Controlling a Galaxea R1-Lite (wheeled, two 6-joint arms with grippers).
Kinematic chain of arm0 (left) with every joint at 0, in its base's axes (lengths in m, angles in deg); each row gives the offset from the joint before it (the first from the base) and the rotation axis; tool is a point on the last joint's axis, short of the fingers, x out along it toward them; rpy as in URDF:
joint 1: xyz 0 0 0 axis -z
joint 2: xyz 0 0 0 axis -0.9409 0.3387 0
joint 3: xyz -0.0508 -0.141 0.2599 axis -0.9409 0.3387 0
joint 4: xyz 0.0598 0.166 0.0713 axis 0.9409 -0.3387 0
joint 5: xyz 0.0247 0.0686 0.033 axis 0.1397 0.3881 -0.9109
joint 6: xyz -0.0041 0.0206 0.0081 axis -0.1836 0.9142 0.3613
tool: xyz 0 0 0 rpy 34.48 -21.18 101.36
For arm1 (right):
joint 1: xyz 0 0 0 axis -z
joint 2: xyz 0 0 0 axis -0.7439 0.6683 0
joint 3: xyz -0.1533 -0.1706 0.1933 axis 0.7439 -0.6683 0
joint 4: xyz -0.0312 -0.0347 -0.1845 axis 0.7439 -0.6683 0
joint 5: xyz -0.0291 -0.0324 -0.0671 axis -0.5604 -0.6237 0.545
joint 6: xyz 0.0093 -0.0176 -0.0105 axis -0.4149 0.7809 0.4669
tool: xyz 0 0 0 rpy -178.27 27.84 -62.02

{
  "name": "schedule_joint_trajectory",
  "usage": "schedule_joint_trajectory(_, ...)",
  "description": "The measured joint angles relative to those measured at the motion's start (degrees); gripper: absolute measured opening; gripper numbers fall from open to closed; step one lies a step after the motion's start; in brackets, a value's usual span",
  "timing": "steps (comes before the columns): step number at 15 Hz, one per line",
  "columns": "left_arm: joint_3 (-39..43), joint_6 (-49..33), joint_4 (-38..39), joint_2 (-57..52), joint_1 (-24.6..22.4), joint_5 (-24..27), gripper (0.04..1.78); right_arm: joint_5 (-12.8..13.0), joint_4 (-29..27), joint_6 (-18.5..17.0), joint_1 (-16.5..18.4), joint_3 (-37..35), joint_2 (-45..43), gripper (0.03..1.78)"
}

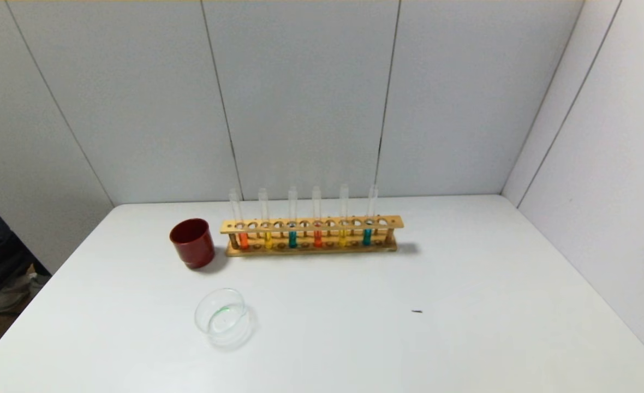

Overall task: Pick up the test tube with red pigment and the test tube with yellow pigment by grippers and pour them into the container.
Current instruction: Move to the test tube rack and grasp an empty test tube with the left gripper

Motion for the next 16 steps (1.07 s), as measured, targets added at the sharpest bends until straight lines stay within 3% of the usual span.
schedule_joint_trajectory(10,-0.8,3.2,-1.6,0.1,0.2,1.5,1.75,0.0,0.0,0.0,0.0,0.0,0.0,1.75)
schedule_joint_trajectory(12,-5.1,2.6,-3.7,0.2,0.2,4.3,1.75,0.0,0.0,0.0,0.0,0.0,0.0,1.75)
schedule_joint_trajectory(16,-21.7,1.4,-13.8,5.9,0.3,9.7,1.75,0.0,0.0,0.0,0.0,0.0,0.0,1.75)
